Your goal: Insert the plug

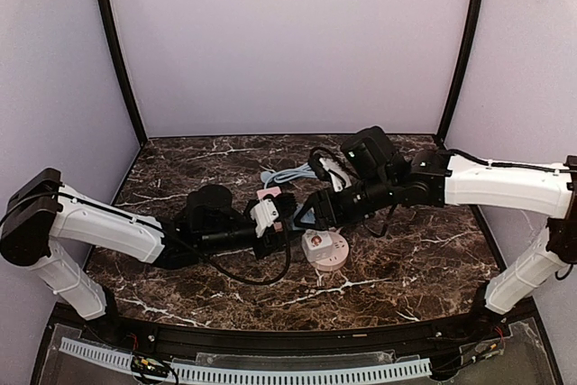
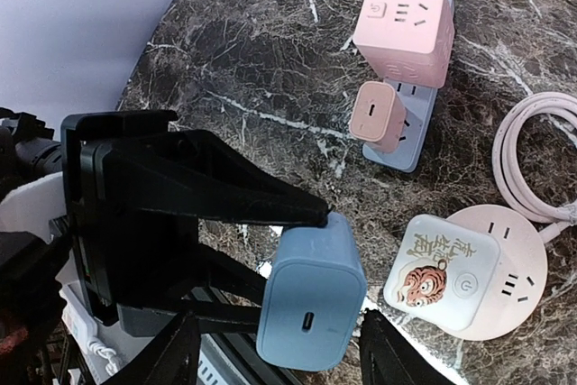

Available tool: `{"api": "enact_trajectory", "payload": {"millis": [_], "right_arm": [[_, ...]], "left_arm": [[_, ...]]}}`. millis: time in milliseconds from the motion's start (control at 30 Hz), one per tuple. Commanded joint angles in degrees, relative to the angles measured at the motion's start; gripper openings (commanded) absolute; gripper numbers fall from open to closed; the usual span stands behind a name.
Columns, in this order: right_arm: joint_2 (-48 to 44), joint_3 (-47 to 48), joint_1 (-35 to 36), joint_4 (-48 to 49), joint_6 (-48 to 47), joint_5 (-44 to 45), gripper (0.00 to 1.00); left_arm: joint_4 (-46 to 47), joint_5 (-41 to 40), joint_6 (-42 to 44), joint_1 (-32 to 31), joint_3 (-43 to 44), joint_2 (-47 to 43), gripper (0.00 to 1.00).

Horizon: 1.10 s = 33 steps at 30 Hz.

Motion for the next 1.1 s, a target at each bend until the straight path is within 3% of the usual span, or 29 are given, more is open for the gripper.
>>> {"api": "enact_trajectory", "payload": {"millis": [0, 333, 567, 767, 900, 1033, 1067], "right_arm": [[1.5, 2.3, 0.4, -1.9, -1.2, 1.4, 0.57], [3.3, 3.9, 1.0, -2.8, -1.8, 1.4, 0.46], [4.9, 4.9, 1.2, -3.5, -1.5, 2.4, 0.49], [6.3, 6.7, 1.2, -4.1, -1.2, 3.5, 0.46], [7.2, 7.6, 1.2, -5.0, -1.0, 3.9, 0.36], [8.0, 8.0, 1.3, -6.1, -1.1, 4.4, 0.2], [8.1, 8.1, 1.3, -6.3, -1.1, 4.4, 0.14]], "left_arm": [[1.9, 0.5, -1.1, 0.1, 1.2, 0.9, 0.13], [1.8, 1.0, -1.9, 0.1, 1.4, 1.1, 0.13], [1.7, 1.2, -2.1, 0.1, 1.1, 0.6, 0.13], [1.5, 1.0, -1.9, 0.0, 1.1, 0.8, 0.12], [1.2, 0.6, -1.6, 0.0, 1.2, 0.8, 0.12], [1.1, 0.5, -1.0, -0.2, 1.3, 1.0, 0.14], [1.0, 0.5, -1.0, -0.4, 1.3, 1.0, 0.22]]}}
